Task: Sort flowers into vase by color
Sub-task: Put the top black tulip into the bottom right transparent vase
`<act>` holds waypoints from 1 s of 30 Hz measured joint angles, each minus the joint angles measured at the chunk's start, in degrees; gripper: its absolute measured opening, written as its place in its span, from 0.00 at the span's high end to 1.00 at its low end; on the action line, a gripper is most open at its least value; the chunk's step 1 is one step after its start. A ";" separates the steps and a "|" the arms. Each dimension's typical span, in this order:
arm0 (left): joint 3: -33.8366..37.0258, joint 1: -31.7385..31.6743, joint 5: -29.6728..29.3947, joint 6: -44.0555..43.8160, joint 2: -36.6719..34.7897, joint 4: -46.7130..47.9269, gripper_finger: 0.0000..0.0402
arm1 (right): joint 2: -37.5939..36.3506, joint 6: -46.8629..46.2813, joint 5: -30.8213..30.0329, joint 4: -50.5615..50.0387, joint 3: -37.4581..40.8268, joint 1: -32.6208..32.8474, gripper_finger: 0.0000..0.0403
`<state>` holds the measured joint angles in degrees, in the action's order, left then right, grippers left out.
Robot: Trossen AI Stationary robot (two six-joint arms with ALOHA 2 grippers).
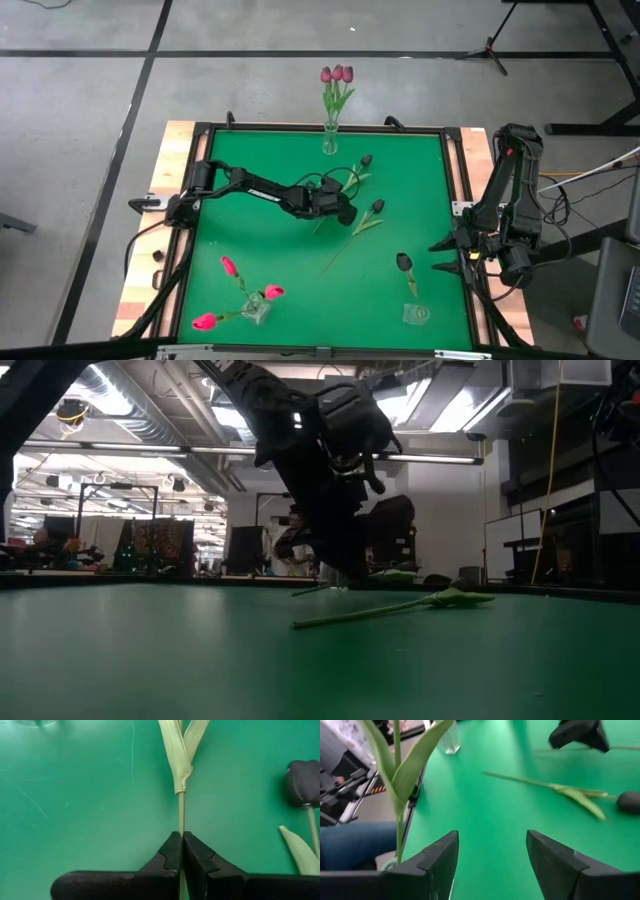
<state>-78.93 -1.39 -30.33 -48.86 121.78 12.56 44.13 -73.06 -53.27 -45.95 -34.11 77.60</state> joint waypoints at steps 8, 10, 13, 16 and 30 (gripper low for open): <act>-4.25 1.21 -1.66 4.75 -2.44 -0.83 1.00 | 0.01 -0.04 -7.65 -2.63 0.00 -0.02 0.42; -5.67 1.61 -1.88 6.52 -2.72 -0.44 1.00 | -0.05 -0.06 -9.47 -2.98 0.02 -0.02 0.42; -7.41 2.07 -2.36 9.52 -4.14 0.24 1.00 | -0.02 -0.10 -11.38 -3.23 0.02 -0.02 0.42; -9.25 2.41 -3.36 12.22 -5.95 0.17 1.00 | -0.01 -0.13 -12.18 -3.32 0.02 -0.02 0.42; -10.28 4.23 -4.59 22.26 -12.05 -11.96 1.00 | -1.77 1.11 -24.24 -6.15 0.02 -0.02 0.42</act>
<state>-89.21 2.84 -34.92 -26.60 109.73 0.60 42.36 -71.95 -77.51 -52.11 -34.09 77.58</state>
